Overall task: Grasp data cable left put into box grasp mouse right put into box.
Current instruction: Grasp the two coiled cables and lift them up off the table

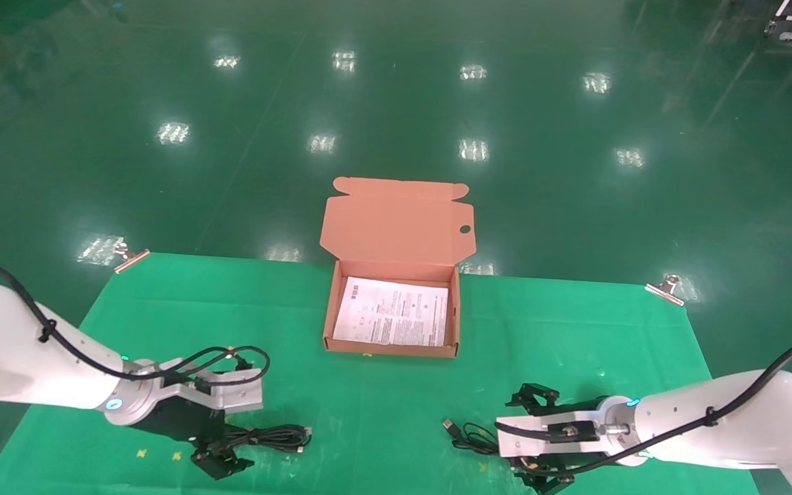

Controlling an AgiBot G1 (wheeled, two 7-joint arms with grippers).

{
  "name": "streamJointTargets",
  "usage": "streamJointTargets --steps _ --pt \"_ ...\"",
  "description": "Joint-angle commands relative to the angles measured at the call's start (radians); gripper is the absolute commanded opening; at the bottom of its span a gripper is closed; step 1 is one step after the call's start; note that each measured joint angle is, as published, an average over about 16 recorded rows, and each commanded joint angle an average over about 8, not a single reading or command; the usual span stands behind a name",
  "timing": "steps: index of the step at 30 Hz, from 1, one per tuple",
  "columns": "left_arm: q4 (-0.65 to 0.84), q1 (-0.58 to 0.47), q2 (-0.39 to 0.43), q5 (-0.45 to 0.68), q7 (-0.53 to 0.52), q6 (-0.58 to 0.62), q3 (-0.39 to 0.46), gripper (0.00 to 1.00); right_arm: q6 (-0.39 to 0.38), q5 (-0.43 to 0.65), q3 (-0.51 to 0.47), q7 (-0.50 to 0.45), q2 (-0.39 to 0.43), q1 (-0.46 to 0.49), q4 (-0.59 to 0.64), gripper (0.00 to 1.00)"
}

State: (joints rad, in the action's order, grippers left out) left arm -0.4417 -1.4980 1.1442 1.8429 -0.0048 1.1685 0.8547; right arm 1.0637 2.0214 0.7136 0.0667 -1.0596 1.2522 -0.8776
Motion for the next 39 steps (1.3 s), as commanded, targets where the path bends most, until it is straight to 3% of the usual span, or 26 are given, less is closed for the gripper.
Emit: streamJointTargets --steps 1,39 --pt "0.004 -0.001 0.0 -0.001 0.001 -0.002 0.0 0.0 -0.003 0.0 -0.001 0.001 -0.001 0.0 0.002 0.0" --pt "-0.031 0.004 -0.005 0.004 -0.018 0.01 0.002 0.0 0.016 -0.002 0.002 -0.004 0.008 0.0 -0.016 0.0"
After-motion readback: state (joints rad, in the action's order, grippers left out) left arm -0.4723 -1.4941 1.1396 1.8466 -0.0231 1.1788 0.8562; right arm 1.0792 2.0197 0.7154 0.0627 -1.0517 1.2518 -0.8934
